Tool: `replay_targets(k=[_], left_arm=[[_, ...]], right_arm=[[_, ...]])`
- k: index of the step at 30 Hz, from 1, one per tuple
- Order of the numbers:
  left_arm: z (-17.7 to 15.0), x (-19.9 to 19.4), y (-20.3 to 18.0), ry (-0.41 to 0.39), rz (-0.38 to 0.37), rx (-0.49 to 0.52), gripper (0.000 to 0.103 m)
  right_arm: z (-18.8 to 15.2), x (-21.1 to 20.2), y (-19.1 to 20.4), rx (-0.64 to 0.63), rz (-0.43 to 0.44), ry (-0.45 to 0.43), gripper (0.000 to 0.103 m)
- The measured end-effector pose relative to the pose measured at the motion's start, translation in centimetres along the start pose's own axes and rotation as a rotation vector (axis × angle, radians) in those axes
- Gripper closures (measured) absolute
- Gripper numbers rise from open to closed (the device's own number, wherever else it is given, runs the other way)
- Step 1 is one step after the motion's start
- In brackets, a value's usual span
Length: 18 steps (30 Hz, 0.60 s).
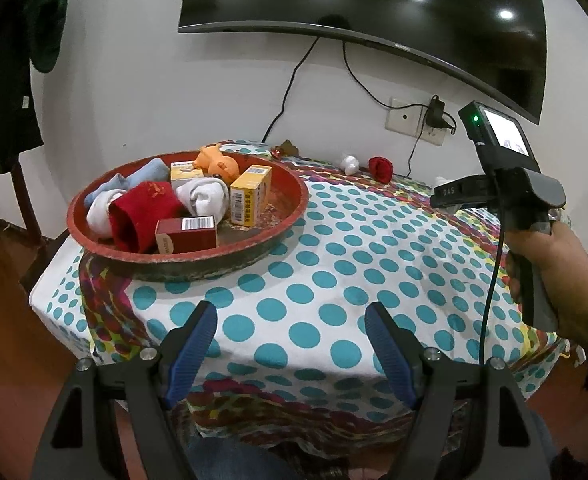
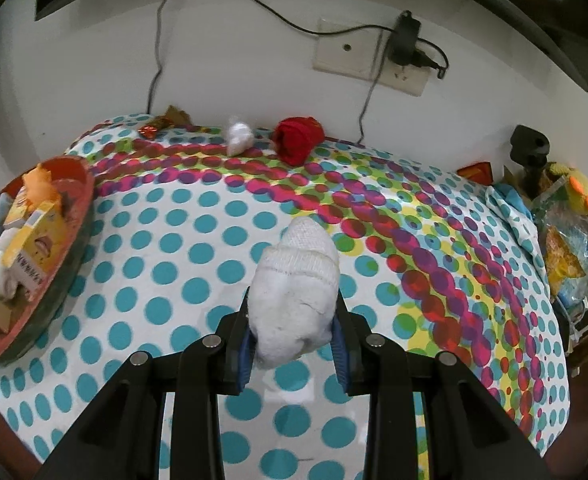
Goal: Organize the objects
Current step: 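Carry the white sock to the red tray and open the right gripper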
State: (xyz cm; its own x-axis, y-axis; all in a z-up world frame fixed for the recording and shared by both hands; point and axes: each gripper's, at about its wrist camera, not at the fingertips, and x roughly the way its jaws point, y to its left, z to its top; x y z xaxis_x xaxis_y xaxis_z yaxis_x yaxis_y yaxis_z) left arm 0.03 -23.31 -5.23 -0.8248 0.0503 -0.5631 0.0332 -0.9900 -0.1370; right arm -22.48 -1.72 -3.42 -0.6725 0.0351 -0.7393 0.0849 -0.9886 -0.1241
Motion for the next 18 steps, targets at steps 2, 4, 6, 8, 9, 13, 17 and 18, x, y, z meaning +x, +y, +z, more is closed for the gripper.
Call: replay_targets(k=[2,4,6,8,9,13,17,18], left_arm=[[0.0,-0.1,0.3,0.003,0.004,-0.012,0.024],[-0.1,0.0,0.6,0.015,0.007,-0.028,0.024],[-0.3,0.0,1.0,0.029,0.015,-0.044,0.024],[-0.4,0.0,1.5,0.041,0.015,-0.063,0.024],[-0.5,-0.1,1.7,0.047,0.012,-0.073,0.024],[-1.1,-0.2,2.4,0.082,0.052,-0.081,0.02],[-1.5,-0.3,3.6,0.094,0.07,-0.12,0.019],[-1.4,-0.4,3.9,0.092,0.073,-0.128,0.019]], right_arm=[[0.0,-0.4,0.6,-0.011,0.006,-0.006,0.073],[0.0,-0.8,1.4,-0.022,0.017,-0.008,0.073],[0.0,-1.1,2.1,-0.034,0.027,-0.012,0.073],[0.0,-1.4,2.8,-0.048,0.035,-0.016,0.073],[0.1,-1.5,3.3,-0.059,0.038,-0.018,0.073],[0.2,-2.0,5.0,-0.087,0.059,-0.025,0.073],[0.5,-2.3,7.1,-0.118,0.086,-0.031,0.073],[0.7,-2.5,7.8,-0.127,0.097,-0.031,0.073]])
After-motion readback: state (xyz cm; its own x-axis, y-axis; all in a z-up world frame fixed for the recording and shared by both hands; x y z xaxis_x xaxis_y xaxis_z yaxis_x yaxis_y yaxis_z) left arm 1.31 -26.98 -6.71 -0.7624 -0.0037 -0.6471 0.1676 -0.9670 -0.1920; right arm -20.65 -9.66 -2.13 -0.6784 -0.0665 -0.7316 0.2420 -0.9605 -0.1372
